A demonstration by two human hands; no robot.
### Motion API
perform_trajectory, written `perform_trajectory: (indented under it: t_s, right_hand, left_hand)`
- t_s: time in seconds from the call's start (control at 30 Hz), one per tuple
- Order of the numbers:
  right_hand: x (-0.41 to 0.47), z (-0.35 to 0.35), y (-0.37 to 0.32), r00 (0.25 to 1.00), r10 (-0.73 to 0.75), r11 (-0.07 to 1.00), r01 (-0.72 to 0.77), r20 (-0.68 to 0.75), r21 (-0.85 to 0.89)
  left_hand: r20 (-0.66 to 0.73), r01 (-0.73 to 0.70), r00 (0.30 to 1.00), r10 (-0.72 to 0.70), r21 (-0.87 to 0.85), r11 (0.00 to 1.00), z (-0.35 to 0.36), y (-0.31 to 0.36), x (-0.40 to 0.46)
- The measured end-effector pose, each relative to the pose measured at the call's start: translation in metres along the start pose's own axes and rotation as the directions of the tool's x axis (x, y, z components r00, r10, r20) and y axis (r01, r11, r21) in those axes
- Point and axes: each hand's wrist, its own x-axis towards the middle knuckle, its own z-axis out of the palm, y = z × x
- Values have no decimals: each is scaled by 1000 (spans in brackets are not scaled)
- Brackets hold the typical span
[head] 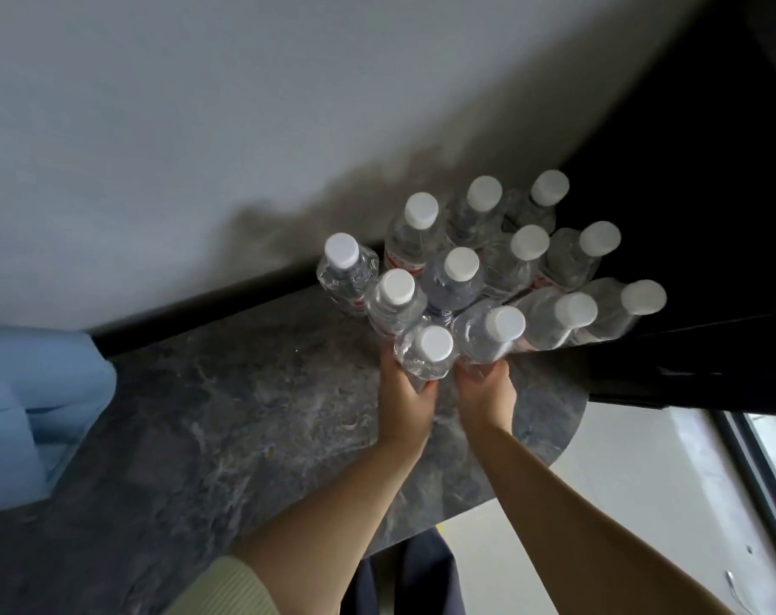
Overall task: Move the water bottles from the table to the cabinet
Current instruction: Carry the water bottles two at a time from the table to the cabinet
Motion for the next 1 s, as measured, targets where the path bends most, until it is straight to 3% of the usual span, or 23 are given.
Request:
perform_trajectory:
  t_s: [0.2, 0.37, 0.57, 0.8, 0.9, 1.0]
  right_hand:
    - [0, -4, 9, 996, -40, 998, 43, 83, -44]
    - [-11, -23, 15, 990, -87, 993, 96, 114, -76]
    - [-46, -62, -3, 979, -129, 978, 152, 158, -143]
    - [-88, -122, -64, 930, -269, 890, 340, 252, -305]
    - [-104, -147, -101, 884, -288, 774, 441, 367, -454]
    - [-125, -168, -133, 869, -337, 644, 493, 361, -585]
  left_hand:
    - [17, 20, 1000, -21, 74, 997, 4, -3, 2]
    - [127, 105, 984, -127, 166, 981, -17, 13, -6]
    - [281, 108, 936, -209, 337, 935, -64, 55, -29]
    - [433, -261, 900, 55, 433, 863, -114, 160, -42]
    - [486, -364, 870, 86, 515, 776, -129, 206, -37]
    - [516, -466, 847, 129, 604, 646, -143, 242, -35]
